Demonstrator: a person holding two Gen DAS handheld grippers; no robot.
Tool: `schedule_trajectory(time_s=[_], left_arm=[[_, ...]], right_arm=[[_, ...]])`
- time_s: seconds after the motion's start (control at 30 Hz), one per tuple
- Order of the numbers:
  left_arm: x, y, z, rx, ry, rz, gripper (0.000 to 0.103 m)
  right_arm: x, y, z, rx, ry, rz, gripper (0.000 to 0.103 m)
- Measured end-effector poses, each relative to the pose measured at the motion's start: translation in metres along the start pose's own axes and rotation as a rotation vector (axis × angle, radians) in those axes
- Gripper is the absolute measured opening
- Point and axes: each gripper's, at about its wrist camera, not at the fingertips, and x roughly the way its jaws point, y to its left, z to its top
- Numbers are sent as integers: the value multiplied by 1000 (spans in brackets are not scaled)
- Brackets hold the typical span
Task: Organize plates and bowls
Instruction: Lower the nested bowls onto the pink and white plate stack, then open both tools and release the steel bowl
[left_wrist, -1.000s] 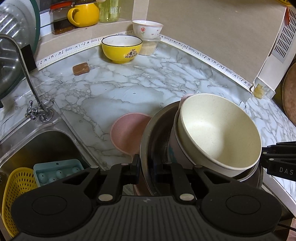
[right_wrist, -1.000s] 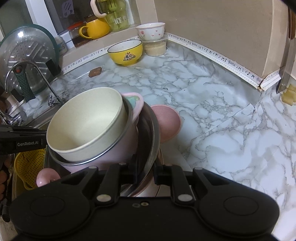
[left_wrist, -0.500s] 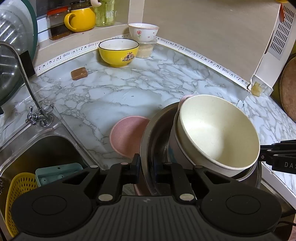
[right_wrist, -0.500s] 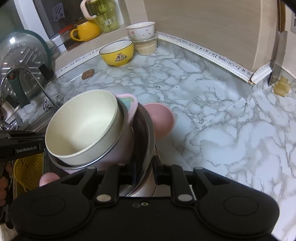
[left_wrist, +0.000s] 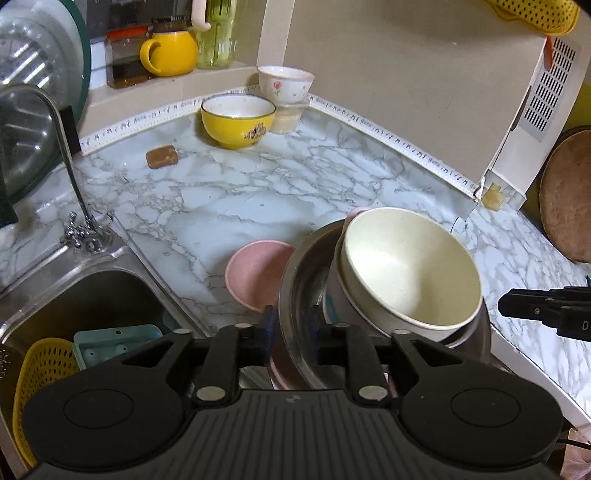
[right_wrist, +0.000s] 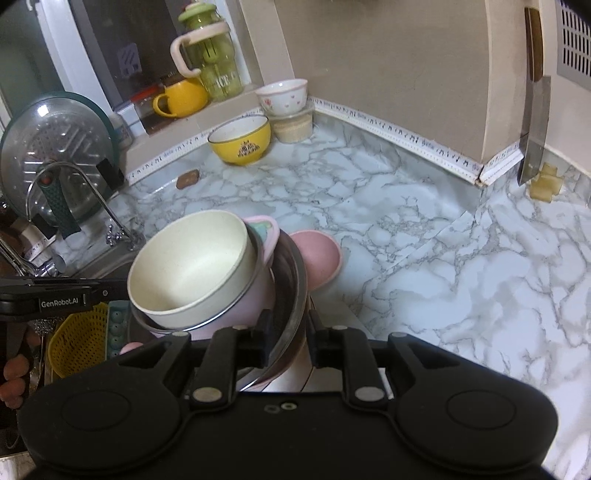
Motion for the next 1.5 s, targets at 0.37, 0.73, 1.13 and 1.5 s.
schedule_trajectory(time_s=[0.37, 0.73, 1.13, 1.5], left_arm=[[-46, -22, -7, 51, -117, 12, 65], [-68, -49, -22, 98, -143, -37, 79], [-84, -64, -46, 94, -191, -98, 103], [-92, -70, -56, 84, -185, -116, 103]], right_arm=[[-36, 7, -10, -19, -81, 27, 39], [-79, 13, -28, -26, -220, 23, 98], [-104, 18, -54, 8, -322, 30, 103], [-112, 21, -73, 67, -335, 6, 103]])
